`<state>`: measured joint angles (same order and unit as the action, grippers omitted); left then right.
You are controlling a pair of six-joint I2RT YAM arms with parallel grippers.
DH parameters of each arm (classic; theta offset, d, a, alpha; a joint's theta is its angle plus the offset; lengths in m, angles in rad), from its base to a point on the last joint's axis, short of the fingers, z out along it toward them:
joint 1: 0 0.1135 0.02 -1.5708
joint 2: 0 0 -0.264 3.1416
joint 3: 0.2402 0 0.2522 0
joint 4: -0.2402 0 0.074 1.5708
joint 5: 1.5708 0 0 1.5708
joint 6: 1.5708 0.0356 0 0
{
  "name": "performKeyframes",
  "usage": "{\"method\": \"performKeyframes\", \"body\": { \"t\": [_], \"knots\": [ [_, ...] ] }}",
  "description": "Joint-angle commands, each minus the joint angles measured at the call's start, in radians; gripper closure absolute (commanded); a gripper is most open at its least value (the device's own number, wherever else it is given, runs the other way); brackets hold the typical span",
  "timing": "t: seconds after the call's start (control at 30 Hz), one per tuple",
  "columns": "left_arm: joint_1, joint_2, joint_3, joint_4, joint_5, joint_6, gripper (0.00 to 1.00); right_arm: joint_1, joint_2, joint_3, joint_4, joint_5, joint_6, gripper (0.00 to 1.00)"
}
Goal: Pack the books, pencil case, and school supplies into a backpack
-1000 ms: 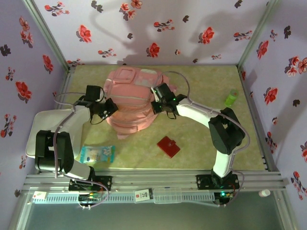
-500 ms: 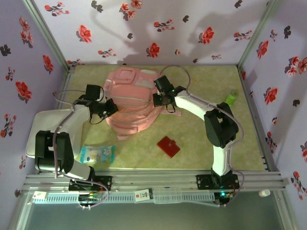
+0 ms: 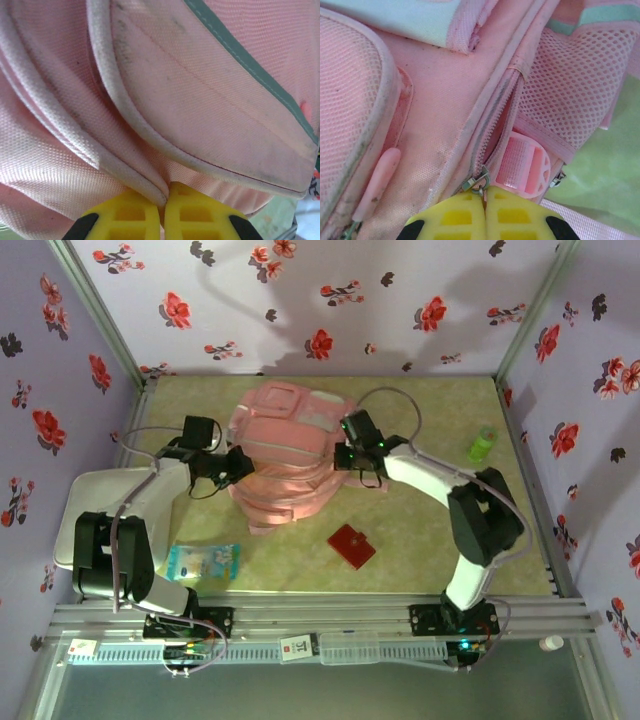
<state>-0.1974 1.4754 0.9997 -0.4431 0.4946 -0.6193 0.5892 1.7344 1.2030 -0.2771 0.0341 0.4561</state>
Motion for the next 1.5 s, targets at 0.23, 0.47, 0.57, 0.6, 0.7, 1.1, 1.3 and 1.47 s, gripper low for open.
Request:
{"method": "performKeyframes", "body": {
  "t": [0.23, 0.47, 0.57, 0.6, 0.7, 1.1, 1.3, 1.47],
  "knots": [
    [-0.02, 0.061, 0.019, 0.075, -0.018, -0.078, 1.0, -0.103, -0.176, -0.078, 0.157, -0.014, 0.023, 0.29],
    [-0.024, 0.075, 0.008, 0.148, -0.022, -0.165, 1.0, -0.09, -0.041, -0.003, 0.263, -0.305, 0.071, 0.27],
    [-0.024, 0.068, 0.0, 0.163, -0.028, -0.192, 1.0, -0.066, 0.011, 0.039, 0.255, -0.332, 0.066, 0.27],
    [-0.025, 0.065, -0.001, 0.168, -0.027, -0.201, 1.0, -0.057, 0.026, 0.052, 0.245, -0.333, 0.062, 0.28],
    [-0.024, 0.059, -0.005, 0.175, -0.028, -0.217, 1.0, -0.036, 0.059, 0.077, 0.22, -0.326, 0.055, 0.28],
    [-0.025, 0.041, 0.019, 0.179, -0.025, -0.239, 1.0, 0.001, 0.038, 0.013, 0.188, -0.374, 0.094, 0.18],
    [-0.025, 0.04, 0.027, 0.184, -0.027, -0.243, 1.0, 0.022, 0.021, -0.004, 0.121, -0.399, 0.115, 0.18],
    [-0.024, 0.043, 0.031, 0.182, -0.034, -0.241, 1.0, 0.046, -0.008, -0.028, 0.082, -0.398, 0.1, 0.21]
  ]
}}
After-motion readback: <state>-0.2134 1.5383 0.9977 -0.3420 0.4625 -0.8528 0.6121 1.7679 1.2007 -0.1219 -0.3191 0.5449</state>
